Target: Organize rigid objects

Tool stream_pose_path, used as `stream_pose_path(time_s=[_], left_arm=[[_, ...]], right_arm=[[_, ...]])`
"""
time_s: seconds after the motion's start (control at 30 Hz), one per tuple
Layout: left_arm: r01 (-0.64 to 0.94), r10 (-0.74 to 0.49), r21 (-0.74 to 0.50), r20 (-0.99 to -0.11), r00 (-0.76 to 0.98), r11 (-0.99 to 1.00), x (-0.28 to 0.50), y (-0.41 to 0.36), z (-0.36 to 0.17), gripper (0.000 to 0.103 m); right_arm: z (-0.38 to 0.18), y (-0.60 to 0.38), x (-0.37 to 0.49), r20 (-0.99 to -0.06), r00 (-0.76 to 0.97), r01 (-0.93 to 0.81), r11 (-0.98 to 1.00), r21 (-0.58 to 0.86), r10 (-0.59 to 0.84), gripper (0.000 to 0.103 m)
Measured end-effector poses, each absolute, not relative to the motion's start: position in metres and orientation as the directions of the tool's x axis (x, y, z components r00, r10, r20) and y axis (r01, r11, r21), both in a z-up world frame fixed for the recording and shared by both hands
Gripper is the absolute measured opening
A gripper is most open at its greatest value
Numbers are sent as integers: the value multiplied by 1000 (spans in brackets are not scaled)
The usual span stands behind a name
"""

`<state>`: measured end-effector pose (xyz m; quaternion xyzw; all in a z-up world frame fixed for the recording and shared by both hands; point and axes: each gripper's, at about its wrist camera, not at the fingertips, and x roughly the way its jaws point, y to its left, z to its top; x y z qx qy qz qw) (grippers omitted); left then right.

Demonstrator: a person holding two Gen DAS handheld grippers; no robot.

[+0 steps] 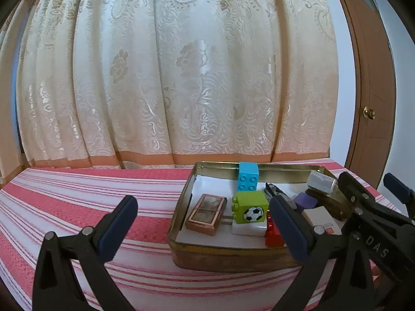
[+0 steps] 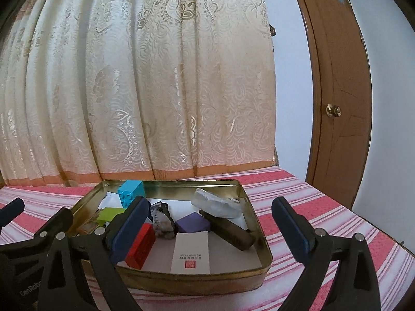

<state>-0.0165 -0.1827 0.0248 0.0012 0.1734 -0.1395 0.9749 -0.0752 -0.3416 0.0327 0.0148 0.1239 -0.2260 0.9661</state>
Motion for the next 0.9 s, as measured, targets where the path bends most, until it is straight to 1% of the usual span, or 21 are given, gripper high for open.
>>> stream_pose_path(time_s=[0.2,0.9], left_arm=[[275,-273,-41,-327,905,961,-22,-182,26,103],[273,-271,-41,-334,903,961,-26,-178,26,103]], right_arm=[[32,-339,-82,-246,866,444,896,-22,-435,98],[31,-335,-92,-242,866,448,894,-14,-437,98]])
